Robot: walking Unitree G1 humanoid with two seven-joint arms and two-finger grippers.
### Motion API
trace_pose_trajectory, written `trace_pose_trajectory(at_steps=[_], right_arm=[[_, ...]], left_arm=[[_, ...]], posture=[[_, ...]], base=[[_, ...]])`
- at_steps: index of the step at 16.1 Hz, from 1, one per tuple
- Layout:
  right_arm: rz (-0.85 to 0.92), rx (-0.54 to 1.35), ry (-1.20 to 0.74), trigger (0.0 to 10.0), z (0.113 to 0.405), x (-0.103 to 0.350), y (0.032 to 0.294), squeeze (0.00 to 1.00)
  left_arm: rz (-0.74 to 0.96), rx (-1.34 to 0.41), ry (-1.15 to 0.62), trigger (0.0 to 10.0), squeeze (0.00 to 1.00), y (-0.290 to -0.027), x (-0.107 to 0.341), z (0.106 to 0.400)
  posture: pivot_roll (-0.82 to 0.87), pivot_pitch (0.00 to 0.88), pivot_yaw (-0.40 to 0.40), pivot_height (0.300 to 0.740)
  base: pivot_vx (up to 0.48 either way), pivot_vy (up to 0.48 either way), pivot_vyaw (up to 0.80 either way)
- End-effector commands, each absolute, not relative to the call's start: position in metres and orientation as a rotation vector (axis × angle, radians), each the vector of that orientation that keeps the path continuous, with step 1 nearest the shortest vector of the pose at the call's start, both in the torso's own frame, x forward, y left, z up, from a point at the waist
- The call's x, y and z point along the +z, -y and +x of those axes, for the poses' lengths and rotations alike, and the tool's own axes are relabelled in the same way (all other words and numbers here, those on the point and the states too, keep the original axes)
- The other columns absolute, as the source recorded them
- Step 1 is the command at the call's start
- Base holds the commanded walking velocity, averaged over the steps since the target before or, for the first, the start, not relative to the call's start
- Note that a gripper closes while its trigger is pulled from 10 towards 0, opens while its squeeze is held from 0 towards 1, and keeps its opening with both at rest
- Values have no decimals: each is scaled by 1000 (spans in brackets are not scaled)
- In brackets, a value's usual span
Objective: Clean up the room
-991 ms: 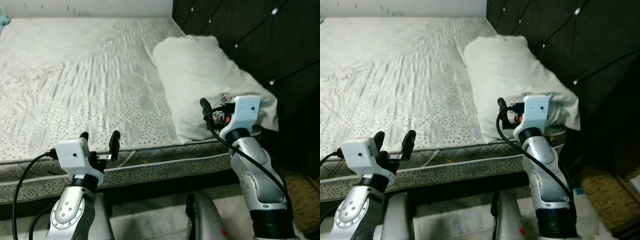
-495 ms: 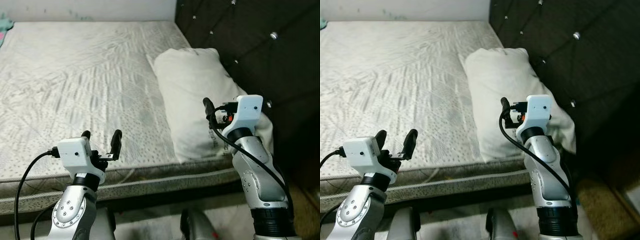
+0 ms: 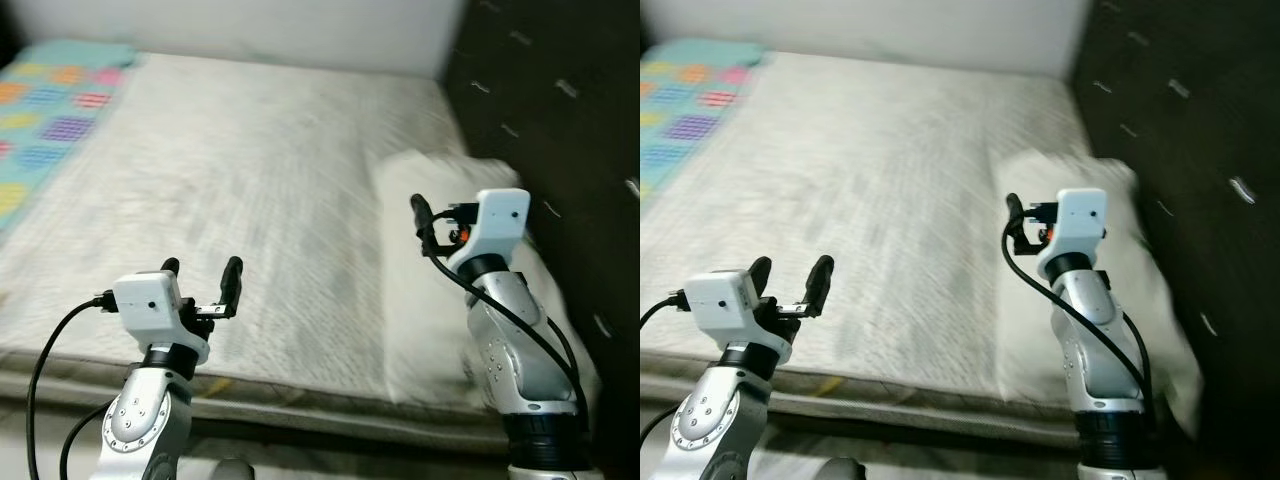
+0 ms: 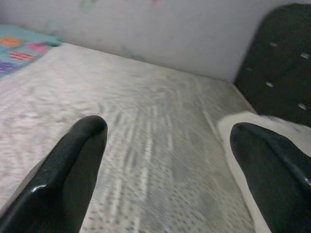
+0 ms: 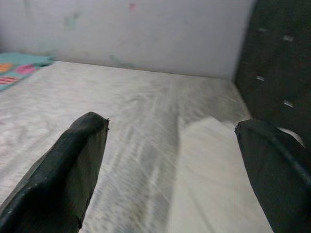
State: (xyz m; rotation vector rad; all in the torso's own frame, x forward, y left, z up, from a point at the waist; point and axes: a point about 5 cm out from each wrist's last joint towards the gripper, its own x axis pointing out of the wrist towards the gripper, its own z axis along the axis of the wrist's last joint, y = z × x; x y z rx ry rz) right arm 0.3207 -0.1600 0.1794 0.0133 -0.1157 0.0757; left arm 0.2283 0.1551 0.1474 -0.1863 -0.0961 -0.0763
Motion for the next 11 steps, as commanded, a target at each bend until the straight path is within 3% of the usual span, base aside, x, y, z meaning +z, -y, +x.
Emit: trace_pose_trajectory(at_steps=[1, 11], right_arm=[[17, 63, 113, 10000, 321, 179, 161, 0], [14, 41, 112, 10000, 328, 173, 161, 0]], left_arm=[[-183, -85, 91, 10000, 0, -156, 147, 229], [-176, -102, 99, 10000, 0, -156, 146, 240]], posture=[[10, 48, -51, 740], [13, 0, -39, 740]], base=[[0, 0, 0], [0, 0, 0]])
